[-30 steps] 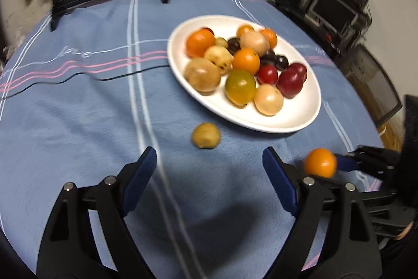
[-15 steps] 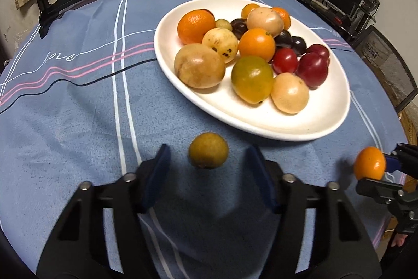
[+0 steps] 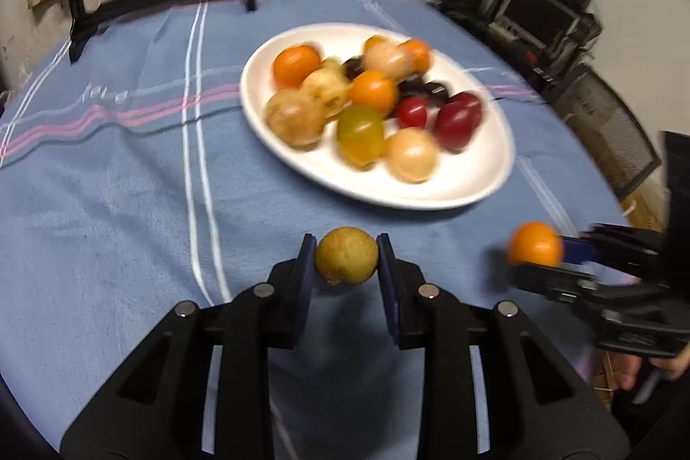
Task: Organize fruits
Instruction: 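Grasp a small yellow-green fruit with the left tool while the right tool grasps a tangerine, then place both fruits on the white plate and open both tools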
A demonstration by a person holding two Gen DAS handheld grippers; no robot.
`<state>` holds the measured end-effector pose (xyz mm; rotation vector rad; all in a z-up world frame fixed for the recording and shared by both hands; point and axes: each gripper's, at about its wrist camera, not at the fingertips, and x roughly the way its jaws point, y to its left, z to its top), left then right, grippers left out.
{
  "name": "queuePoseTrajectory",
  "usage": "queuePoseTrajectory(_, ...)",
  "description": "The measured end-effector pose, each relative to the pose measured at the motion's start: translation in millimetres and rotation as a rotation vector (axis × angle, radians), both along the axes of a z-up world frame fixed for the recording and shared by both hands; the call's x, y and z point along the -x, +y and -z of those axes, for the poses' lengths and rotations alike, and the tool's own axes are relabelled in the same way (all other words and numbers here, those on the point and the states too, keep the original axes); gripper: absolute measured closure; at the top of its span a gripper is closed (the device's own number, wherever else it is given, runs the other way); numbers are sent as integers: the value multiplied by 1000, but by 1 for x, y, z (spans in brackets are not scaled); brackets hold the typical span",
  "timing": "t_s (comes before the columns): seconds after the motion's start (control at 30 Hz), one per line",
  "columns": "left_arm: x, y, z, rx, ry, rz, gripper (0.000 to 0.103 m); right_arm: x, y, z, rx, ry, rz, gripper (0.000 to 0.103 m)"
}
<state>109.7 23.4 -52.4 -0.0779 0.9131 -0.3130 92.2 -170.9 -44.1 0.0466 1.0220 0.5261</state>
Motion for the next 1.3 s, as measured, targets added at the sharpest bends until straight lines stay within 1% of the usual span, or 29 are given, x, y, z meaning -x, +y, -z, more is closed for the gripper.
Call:
queuePoseTrajectory(0.13, -1, -13, -28, 9, -39, 32, 75, -6, -4, -7, 5, -23, -1, 66)
queuePoseTrajectory(0.27, -29, -29, -46, -15, -65, 41, 74, -21, -9, -17, 18, -53, 6, 66)
queuePoseTrajectory(0.37, -56, -42, -52, -12, -61, 41, 75, -42, -12, -24, 35, -80, 16, 66)
queuePoseTrajectory(0.53, -96, -62, -51, -25, -56, 31, 74, -83, -18, -31, 78, -115, 43, 66)
queuePoseTrajectory(0.7, -127, -71, -48, -29, -40, 21, 74, -114, -14, -27, 101, -105, 35, 66)
queuePoseTrajectory(1.03, -152, -62, -33, -17, 2, -16, 74, -144, 3, -19, 111, -94, 15, 66)
queuePoseTrajectory(1.1, -155, -61, -31, -24, 11, -21, 73, -148, 8, -17, 116, -105, 8, 64)
queuePoseTrajectory(1.13, -156, -60, -31, -23, 10, -25, 64, -149, 9, -18, 122, -114, 9, 55)
queuePoseTrajectory(1.17, -156, -59, -32, -21, 9, -30, 41, -149, 11, -20, 145, -135, 19, 40)
queuePoseTrajectory(1.2, -155, -56, -34, -16, 1, -40, 31, -148, 11, -22, 155, -152, 28, 38)
queuePoseTrajectory(1.23, -152, -52, -40, -7, -20, -58, 25, -144, 10, -28, 166, -172, 36, 38)
queuePoseTrajectory(1.3, -143, -44, -50, 7, -45, -69, 24, -135, 7, -35, 180, -187, 38, 38)
